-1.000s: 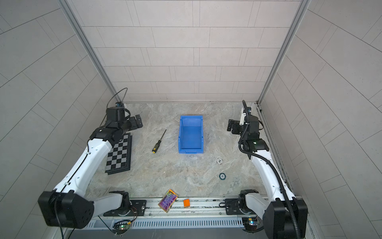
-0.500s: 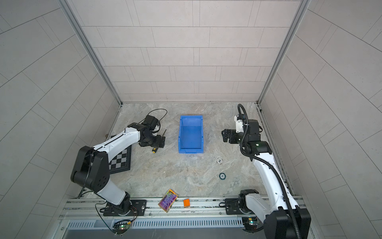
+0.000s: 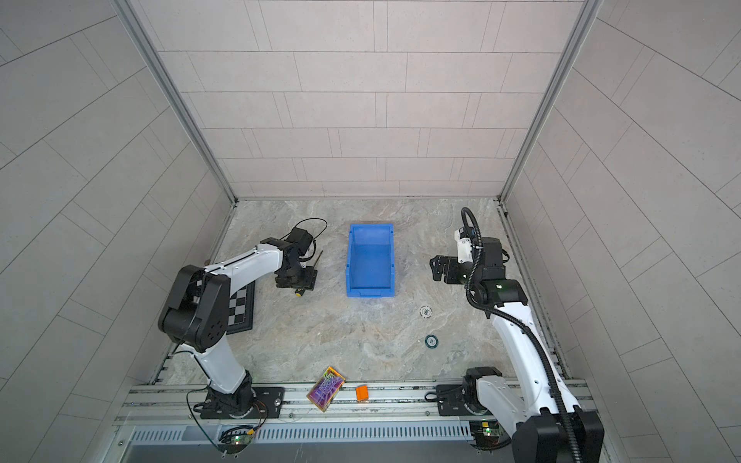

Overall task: Put the screwdriver in the bin
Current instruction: Pick up the screwdriver from the middle-left of the table.

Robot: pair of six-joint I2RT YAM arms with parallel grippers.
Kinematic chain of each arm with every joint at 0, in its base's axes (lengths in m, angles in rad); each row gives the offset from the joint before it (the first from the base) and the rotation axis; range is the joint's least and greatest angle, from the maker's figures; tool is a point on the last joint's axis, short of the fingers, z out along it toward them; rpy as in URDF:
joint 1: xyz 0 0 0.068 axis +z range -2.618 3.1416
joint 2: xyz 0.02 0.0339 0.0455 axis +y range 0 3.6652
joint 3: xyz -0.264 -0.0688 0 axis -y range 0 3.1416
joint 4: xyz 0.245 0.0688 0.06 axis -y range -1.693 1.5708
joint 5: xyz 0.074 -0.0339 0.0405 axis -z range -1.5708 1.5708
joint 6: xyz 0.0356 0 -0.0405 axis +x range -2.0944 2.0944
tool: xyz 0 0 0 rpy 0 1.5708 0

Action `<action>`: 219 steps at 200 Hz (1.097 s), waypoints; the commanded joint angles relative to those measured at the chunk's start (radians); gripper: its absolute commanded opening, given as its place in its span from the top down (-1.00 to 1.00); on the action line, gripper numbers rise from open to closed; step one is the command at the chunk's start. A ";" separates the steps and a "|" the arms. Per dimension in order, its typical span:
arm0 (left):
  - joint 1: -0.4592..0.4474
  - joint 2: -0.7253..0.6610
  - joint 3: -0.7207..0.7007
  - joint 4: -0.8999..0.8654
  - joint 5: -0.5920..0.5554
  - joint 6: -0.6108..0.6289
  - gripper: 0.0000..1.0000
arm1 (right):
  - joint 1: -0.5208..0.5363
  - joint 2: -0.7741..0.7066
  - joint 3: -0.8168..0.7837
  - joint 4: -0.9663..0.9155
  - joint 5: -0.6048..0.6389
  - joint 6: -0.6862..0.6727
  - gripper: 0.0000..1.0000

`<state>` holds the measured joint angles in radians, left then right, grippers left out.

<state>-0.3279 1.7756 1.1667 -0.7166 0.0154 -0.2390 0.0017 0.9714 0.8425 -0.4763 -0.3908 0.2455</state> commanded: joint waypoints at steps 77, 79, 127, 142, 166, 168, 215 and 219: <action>-0.016 0.064 0.053 -0.029 -0.097 0.018 -0.28 | 0.002 -0.006 0.036 -0.071 0.015 -0.082 -0.99; -0.016 0.064 0.052 -0.028 -0.097 0.018 -0.27 | 0.003 -0.004 0.036 -0.074 0.015 -0.084 -0.99; -0.023 0.076 0.051 -0.018 -0.090 0.022 -0.20 | 0.003 0.011 0.053 -0.085 0.004 -0.102 -1.00; -0.027 0.088 0.060 -0.023 -0.092 0.022 -0.17 | 0.002 0.002 0.053 -0.093 0.014 -0.109 -1.00; -0.028 0.100 0.065 -0.020 -0.085 0.026 -0.12 | 0.002 -0.016 0.053 -0.107 0.038 -0.118 -1.00; -0.028 0.102 0.067 -0.020 -0.084 0.027 -0.11 | 0.002 -0.016 0.053 -0.107 0.038 -0.119 -1.00; -0.031 0.127 0.074 -0.017 -0.068 0.027 0.04 | 0.002 -0.033 0.053 -0.120 0.068 -0.130 -1.00; -0.031 0.129 0.076 -0.017 -0.068 0.028 0.05 | 0.002 -0.035 0.053 -0.123 0.071 -0.133 -1.00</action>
<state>-0.3523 1.8847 1.2201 -0.7147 -0.0521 -0.2188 0.0017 0.9615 0.8734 -0.5758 -0.3511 0.1417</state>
